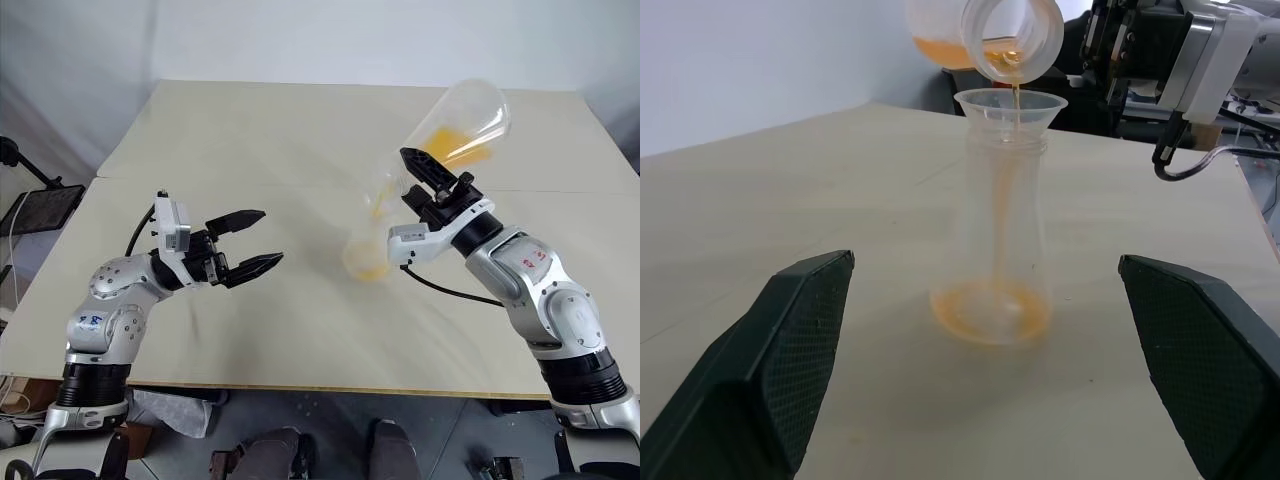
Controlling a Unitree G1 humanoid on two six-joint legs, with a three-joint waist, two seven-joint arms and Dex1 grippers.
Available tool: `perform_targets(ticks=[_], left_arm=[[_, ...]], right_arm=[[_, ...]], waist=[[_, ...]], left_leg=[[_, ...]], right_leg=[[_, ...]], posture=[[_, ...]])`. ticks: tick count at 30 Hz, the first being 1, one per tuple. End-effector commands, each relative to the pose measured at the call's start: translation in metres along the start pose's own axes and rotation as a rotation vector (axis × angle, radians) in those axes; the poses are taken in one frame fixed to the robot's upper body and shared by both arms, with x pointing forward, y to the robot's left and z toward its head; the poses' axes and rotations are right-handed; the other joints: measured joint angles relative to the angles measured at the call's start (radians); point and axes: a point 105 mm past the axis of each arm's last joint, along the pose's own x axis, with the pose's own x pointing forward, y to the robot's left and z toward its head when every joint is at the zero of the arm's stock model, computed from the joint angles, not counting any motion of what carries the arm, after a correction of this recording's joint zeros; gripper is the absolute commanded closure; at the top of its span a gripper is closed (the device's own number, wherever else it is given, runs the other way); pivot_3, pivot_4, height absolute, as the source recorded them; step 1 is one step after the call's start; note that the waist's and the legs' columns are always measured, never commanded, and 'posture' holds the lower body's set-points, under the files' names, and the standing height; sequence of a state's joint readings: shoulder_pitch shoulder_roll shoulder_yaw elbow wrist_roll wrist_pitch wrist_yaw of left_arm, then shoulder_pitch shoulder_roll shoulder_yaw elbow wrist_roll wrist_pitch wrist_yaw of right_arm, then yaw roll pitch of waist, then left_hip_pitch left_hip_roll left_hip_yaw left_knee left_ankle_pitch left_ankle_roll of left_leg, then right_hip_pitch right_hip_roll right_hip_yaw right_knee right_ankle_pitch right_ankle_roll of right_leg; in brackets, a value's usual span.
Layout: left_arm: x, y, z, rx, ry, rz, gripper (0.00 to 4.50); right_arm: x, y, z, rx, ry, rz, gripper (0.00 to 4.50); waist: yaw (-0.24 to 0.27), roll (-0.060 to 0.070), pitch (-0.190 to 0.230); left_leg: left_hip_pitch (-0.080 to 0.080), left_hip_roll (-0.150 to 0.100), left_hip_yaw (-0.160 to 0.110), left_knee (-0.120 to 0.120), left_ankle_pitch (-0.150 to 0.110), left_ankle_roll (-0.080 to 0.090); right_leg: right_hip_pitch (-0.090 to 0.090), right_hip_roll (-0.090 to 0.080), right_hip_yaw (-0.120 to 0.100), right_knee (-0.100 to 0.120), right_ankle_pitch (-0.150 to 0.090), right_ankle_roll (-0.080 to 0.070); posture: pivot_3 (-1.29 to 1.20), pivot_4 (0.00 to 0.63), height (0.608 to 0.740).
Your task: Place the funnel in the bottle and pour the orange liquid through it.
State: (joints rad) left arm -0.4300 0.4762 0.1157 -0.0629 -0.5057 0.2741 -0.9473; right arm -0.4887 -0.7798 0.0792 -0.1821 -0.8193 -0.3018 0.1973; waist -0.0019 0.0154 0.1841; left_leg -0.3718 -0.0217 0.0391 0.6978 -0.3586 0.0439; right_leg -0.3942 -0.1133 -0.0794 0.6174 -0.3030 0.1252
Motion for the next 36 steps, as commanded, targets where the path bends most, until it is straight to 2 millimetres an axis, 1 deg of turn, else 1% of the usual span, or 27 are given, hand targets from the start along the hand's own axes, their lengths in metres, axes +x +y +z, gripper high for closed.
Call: perform_targets(ticks=[1, 11, 36], left_arm=[[0.0031, 0.0004, 0.0105, 0.038, -0.031, -0.006, 0.0], [0.0033, 0.0005, 0.0106, 0.039, -0.033, -0.003, 0.0], [0.0065, -0.0008, 0.0109, 0.034, -0.043, -0.002, 0.0]], right_arm=[[-0.0015, -0.0201, -0.0101, -0.077, 0.024, -0.064, 2.11], [-0.0035, -0.0156, -0.0116, -0.089, 0.023, -0.048, 2.11], [-0.0047, -0.0158, -0.0125, -0.133, 0.008, -0.062, 2.11]], waist=[[0.0, 0.0, 0.0], [0.0, 0.0, 0.0], [0.0, 0.0, 0.0]], left_leg=[[0.0, 0.0, 0.0, 0.0, 0.0, 0.0], [0.0, 0.0, 0.0, 0.0, 0.0, 0.0], [0.0, 0.0, 0.0, 0.0, 0.0, 0.0]], right_leg=[[0.0, 0.0, 0.0, 0.0, 0.0, 0.0], [0.0, 0.0, 0.0, 0.0, 0.0, 0.0], [0.0, 0.0, 0.0, 0.0, 0.0, 0.0]], posture=[[0.0, 0.15, 0.74], [0.0, 0.15, 0.74], [0.0, 0.15, 0.74]])
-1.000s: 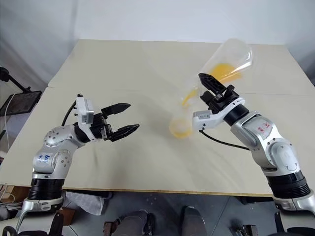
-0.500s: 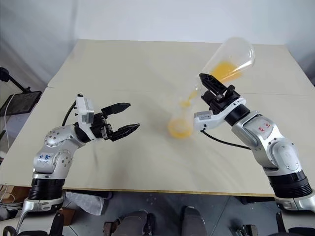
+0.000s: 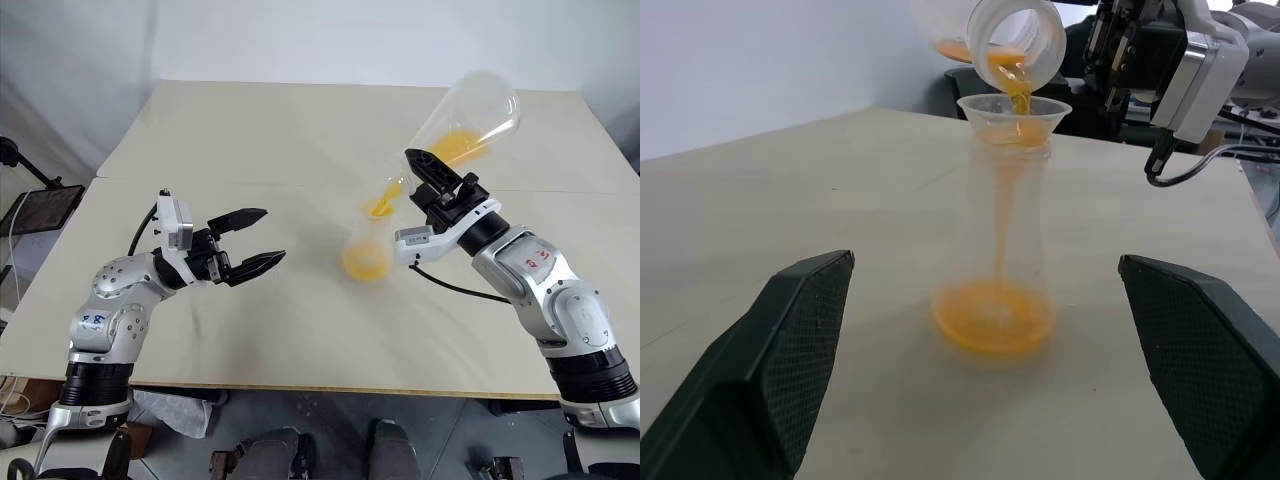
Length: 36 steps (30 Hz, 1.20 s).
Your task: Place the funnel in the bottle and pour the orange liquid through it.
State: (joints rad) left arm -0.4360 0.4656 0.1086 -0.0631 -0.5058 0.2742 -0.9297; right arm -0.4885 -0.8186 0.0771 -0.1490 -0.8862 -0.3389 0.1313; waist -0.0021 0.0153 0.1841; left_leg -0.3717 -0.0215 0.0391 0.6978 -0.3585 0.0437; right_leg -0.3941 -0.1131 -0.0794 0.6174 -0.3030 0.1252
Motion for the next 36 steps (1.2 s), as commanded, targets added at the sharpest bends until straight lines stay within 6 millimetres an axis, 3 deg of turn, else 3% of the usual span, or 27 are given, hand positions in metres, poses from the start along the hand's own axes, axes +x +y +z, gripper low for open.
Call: perform_targets(ticks=[1, 36], left_arm=[[0.003, -0.001, 0.01, 0.036, -0.037, -0.008, 0.0], [0.007, -0.011, 0.014, 0.028, -0.059, -0.06, 0.0]], right_arm=[[-0.002, -0.017, -0.007, -0.045, 0.01, -0.06, 2.11], [0.001, -0.026, -0.008, -0.112, -0.014, -0.105, 2.11]], waist=[[0.0, 0.0, 0.0], [0.0, 0.0, 0.0]], left_leg=[[0.0, 0.0, 0.0, 0.0, 0.0, 0.0], [0.0, 0.0, 0.0, 0.0, 0.0, 0.0]], right_leg=[[0.0, 0.0, 0.0, 0.0, 0.0, 0.0], [0.0, 0.0, 0.0, 0.0, 0.0, 0.0]], posture=[[0.0, 0.15, 0.74], [0.0, 0.15, 0.74]])
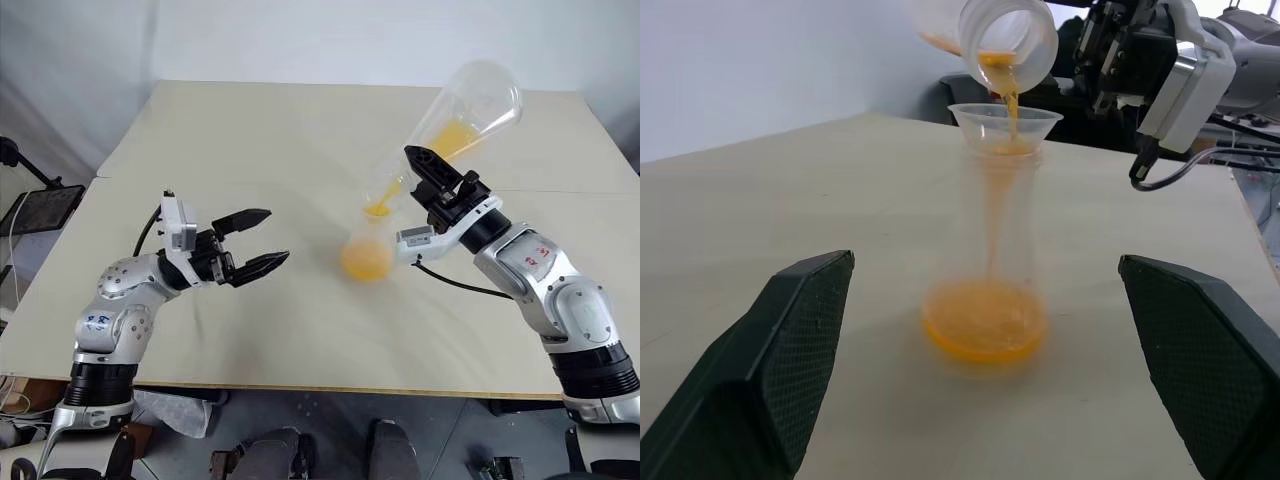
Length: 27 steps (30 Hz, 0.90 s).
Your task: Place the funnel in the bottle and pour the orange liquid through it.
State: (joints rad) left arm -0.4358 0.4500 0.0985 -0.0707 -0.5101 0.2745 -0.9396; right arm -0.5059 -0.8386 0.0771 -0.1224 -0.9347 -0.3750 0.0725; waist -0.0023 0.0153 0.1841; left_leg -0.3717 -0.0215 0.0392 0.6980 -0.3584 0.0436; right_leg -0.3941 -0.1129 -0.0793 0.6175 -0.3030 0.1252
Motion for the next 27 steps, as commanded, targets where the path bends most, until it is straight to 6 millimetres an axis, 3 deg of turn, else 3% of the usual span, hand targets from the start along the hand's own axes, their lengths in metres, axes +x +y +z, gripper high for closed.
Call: perform_targets(ticks=[1, 27], left_arm=[[0.0037, -0.0063, 0.0134, 0.036, -0.044, -0.036, 0.0], [0.0061, -0.0063, 0.0141, 0.035, -0.058, -0.021, 0.0]], right_arm=[[0.0009, -0.022, -0.0067, -0.048, 0.004, -0.076, 2.11], [0.0003, -0.0226, -0.0097, -0.067, -0.008, -0.085, 2.11]], waist=[[0.0, 0.0, 0.0], [0.0, 0.0, 0.0]], left_leg=[[0.0, 0.0, 0.0, 0.0, 0.0, 0.0], [0.0, 0.0, 0.0, 0.0, 0.0, 0.0]], right_leg=[[0.0, 0.0, 0.0, 0.0, 0.0, 0.0], [0.0, 0.0, 0.0, 0.0, 0.0, 0.0]], posture=[[0.0, 0.15, 0.74], [0.0, 0.15, 0.74]])
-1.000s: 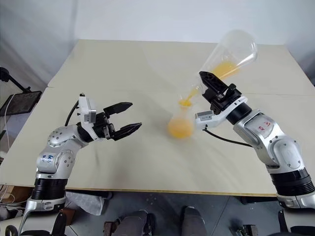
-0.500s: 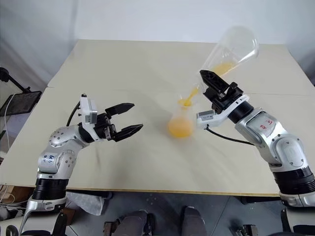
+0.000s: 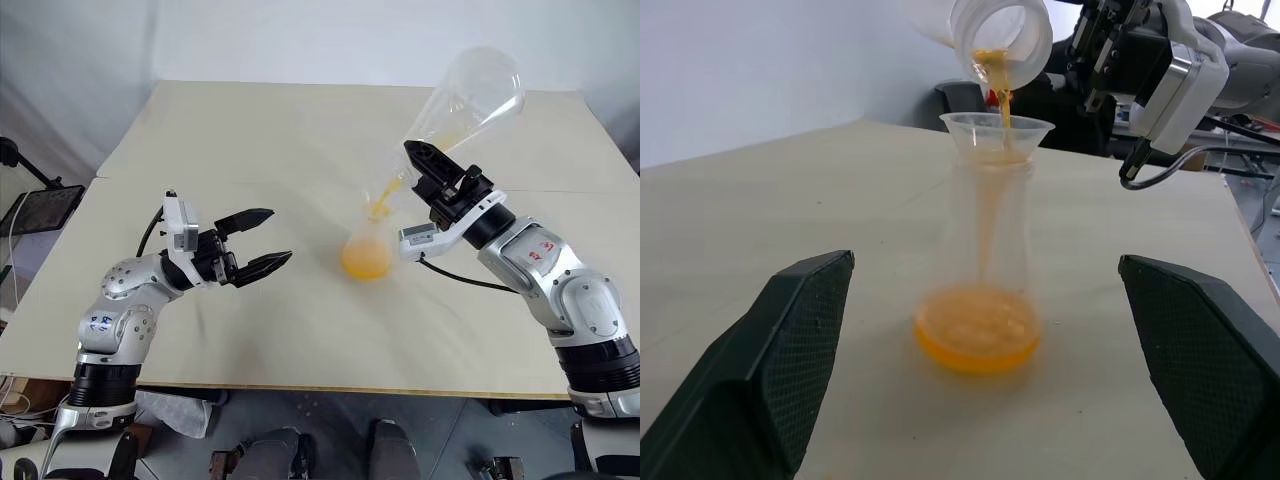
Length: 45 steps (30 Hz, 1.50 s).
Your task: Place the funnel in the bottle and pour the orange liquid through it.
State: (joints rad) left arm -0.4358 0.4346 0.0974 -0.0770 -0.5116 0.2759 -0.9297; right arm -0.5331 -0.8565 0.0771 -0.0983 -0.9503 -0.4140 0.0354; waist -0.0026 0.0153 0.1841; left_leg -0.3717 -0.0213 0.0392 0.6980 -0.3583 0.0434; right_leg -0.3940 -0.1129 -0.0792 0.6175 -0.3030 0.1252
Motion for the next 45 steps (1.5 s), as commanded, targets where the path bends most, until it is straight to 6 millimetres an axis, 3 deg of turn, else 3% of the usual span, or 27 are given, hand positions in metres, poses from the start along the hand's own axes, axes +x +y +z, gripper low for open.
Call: perform_targets(ticks=[1, 17, 20, 24, 30, 36, 40, 45], left_arm=[[0.004, -0.005, 0.013, 0.04, -0.043, -0.024, 0.0], [0.004, -0.004, 0.014, 0.043, -0.044, -0.023, 0.0], [0.004, -0.004, 0.014, 0.043, -0.043, -0.023, 0.0], [0.003, -0.003, 0.014, 0.044, -0.04, -0.024, 0.0], [0.002, -0.001, 0.015, 0.047, -0.033, -0.025, 0.0], [0.003, 0.001, 0.015, 0.052, -0.022, -0.04, 0.0], [0.004, 0.002, 0.015, 0.049, -0.019, -0.047, 0.0], [0.008, 0.001, 0.014, 0.044, -0.018, -0.067, 0.0]], right_arm=[[-0.001, -0.017, -0.008, -0.032, 0.018, -0.058, 2.11], [-0.002, -0.02, -0.008, -0.025, 0.025, -0.084, 2.11], [-0.003, -0.016, -0.005, 0.074, 0.014, -0.071, 2.11], [-0.006, -0.012, -0.002, 0.347, 0.025, -0.056, 2.11], [-0.012, -0.021, -0.032, 0.711, 0.201, -0.147, 2.11], [-0.04, -0.021, -0.076, 1.066, 0.413, -0.265, 2.11], [-0.092, 0.017, -0.122, 1.347, 0.726, -0.345, 2.11], [-0.117, 0.052, -0.14, 1.526, 0.854, -0.419, 2.11]], waist=[[0.0, 0.0, 0.0], [0.0, 0.0, 0.0], [0.0, 0.0, 0.0], [0.0, 0.0, 0.0], [0.003, 0.0, 0.0], [0.003, 0.0, 0.0], [0.006, 0.0, 0.0], [0.001, 0.0, 0.0]], left_leg=[[0.0, 0.0, 0.0, 0.0, 0.0, 0.0], [0.0, 0.0, 0.0, 0.0, 0.0, 0.0], [0.0, 0.0, 0.0, 0.0, 0.0, 0.0], [0.0, 0.0, 0.0, 0.0, 0.0, 0.0], [0.0, 0.0, -0.001, 0.001, 0.0, 0.0], [0.0, 0.0, -0.002, 0.001, 0.0, 0.0], [0.0, 0.0, -0.002, 0.001, 0.0, 0.0], [0.0, -0.001, -0.001, 0.0, 0.0, 0.001]], right_leg=[[0.0, 0.0, 0.0, 0.0, 0.0, 0.0], [0.0, 0.0, 0.0, 0.0, 0.0, 0.0], [0.0, 0.0, 0.0, 0.0, 0.0, 0.0], [0.001, 0.0, 0.0, -0.001, 0.0, 0.0], [0.001, 0.0, 0.0, 0.0, 0.0, 0.0], [0.001, -0.001, 0.0, 0.0, 0.0, 0.0], [0.002, -0.001, 0.0, 0.001, 0.0, 0.0], [0.001, -0.001, 0.001, 0.001, 0.0, 0.0]], posture=[[0.0, 0.15, 0.74], [0.0, 0.15, 0.74], [0.0, 0.15, 0.74], [0.0, 0.15, 0.74], [0.0, 0.15, 0.74], [0.0, 0.15, 0.74], [0.0, 0.15, 0.74], [0.0, 0.15, 0.74]])
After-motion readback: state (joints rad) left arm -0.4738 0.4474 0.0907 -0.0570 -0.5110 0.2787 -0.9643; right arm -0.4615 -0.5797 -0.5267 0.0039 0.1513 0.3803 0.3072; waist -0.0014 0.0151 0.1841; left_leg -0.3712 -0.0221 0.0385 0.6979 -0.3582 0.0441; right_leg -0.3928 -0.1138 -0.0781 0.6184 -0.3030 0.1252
